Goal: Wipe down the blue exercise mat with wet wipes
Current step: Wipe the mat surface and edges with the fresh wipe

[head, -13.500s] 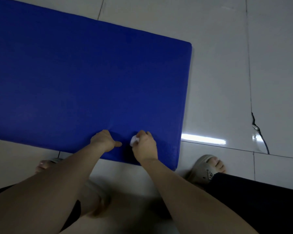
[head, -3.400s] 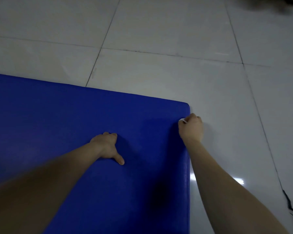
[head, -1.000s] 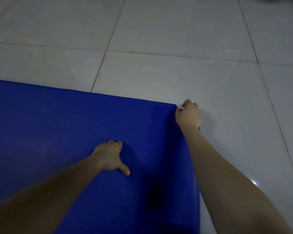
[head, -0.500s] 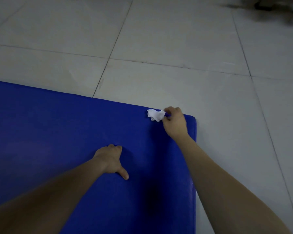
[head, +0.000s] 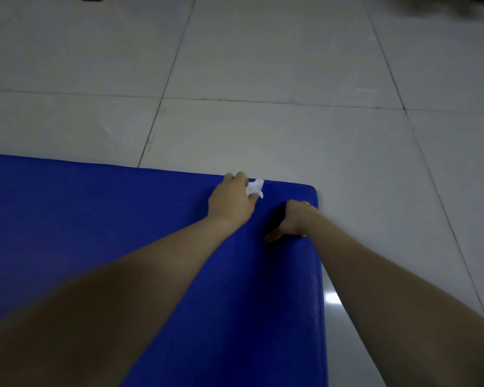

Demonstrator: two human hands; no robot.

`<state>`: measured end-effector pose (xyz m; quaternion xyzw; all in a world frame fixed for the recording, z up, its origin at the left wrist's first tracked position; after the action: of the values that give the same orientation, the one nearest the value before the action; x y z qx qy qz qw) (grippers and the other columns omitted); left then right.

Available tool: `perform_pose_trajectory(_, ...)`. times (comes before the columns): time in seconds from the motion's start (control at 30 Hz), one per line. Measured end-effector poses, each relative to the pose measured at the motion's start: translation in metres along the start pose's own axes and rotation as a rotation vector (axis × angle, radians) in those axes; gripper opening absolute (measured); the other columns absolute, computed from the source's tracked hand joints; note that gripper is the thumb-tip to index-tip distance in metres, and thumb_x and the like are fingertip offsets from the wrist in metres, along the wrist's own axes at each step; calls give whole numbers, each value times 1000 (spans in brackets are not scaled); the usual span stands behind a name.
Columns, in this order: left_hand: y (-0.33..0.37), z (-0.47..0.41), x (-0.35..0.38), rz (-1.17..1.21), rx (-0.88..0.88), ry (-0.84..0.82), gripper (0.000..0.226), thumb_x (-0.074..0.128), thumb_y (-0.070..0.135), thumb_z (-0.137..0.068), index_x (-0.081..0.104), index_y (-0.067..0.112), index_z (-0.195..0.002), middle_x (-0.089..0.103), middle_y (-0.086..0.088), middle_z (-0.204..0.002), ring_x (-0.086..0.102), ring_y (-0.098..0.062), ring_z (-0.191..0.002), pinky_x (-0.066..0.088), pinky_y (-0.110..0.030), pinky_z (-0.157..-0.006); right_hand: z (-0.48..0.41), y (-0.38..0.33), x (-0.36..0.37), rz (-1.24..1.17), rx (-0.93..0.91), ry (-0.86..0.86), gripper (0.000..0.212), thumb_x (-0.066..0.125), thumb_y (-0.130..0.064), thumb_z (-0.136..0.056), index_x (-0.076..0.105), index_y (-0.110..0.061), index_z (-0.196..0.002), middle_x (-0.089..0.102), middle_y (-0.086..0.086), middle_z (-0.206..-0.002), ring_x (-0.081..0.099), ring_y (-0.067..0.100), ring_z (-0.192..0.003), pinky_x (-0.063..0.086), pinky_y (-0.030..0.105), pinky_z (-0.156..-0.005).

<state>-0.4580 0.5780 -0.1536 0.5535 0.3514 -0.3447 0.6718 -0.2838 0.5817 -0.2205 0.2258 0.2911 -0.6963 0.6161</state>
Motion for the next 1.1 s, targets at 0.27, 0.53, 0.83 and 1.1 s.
perform_pose_trajectory(0.27, 9, -43, 32, -263, 167, 53, 18, 49, 24, -104, 63, 14, -105, 58, -5, -107, 52, -23, -100, 42, -34, -68, -11, -5, -4, 38, -27, 27, 70, 87, -67, -54, 53, -18, -92, 64, 2, -83, 63, 21, -80, 57, 35, -78)
perform_pose_trajectory(0.53, -62, -50, -9, -289, 88, 111, 9, 52, 12, -100, 55, 17, -93, 57, -3, -98, 50, -19, -84, 39, -34, -60, -11, -4, -6, 36, -52, 52, 81, 86, -71, -53, 46, -20, -100, 57, -1, -89, 60, 19, -87, 53, 34, -81)
perform_pose_trajectory(0.83, -124, -39, -40, -29, -208, 214, 23, 52, 17, -101, 58, 12, -80, 70, -4, -88, 60, -17, -72, 47, -30, -57, -15, -5, -4, 13, -23, 38, 84, 90, -65, -51, 45, -20, -106, 60, 1, -89, 64, 24, -91, 56, 42, -89)
perform_pose_trajectory(1.1, -14, -22, 37, 141, -48, 84, 22, 53, 19, -101, 70, 12, -88, 70, -6, -91, 66, -24, -82, 54, -40, -67, -14, -3, -6, 46, -29, 56, 73, 86, -70, -51, 48, -19, -84, 63, 2, -79, 62, 18, -75, 49, 30, -65)
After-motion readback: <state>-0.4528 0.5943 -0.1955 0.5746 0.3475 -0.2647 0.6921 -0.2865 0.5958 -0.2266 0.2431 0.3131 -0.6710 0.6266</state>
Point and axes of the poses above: each hand's wrist, its own z-axis away from the middle knuckle, its own x-axis out of the palm, y = z × x, the point moved 8 cm from there along -z, towards the middle knuckle
